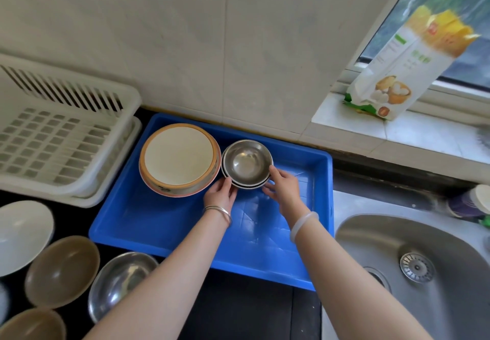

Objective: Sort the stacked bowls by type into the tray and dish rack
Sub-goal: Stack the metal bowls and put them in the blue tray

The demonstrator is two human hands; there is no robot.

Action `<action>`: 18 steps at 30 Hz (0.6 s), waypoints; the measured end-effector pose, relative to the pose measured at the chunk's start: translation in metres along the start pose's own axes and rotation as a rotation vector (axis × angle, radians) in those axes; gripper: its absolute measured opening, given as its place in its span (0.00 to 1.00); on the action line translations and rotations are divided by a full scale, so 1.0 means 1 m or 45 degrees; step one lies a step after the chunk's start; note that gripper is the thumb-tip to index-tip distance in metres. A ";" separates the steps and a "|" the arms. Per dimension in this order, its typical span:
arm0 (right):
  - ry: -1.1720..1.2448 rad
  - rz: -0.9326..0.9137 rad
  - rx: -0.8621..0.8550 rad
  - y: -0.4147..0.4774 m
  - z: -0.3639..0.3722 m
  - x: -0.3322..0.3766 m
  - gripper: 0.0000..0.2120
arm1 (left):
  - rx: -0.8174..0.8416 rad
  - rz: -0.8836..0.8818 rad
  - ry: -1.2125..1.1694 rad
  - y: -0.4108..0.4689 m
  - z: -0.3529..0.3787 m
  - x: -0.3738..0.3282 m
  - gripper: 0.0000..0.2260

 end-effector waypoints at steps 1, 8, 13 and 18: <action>-0.011 0.001 0.007 -0.002 0.000 0.001 0.16 | -0.005 0.003 0.015 -0.001 0.000 -0.001 0.14; -0.194 -0.129 -0.025 -0.032 -0.013 0.011 0.09 | -0.020 0.054 0.207 -0.026 -0.019 -0.009 0.19; -0.349 -0.302 0.052 -0.086 -0.012 0.018 0.09 | -0.014 0.255 0.534 -0.074 -0.053 -0.030 0.17; -0.485 -0.285 0.311 -0.154 0.026 -0.021 0.08 | -0.147 0.487 0.824 -0.133 -0.113 -0.050 0.12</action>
Point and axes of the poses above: each hand's wrist, its own y-axis towards the middle knuckle, its own z-axis out of the palm, x = y × z, the point moved 10 cm from there along y, towards the middle knuckle, and after that the axes turned 2 degrees about -x, right-handed, at the moved point
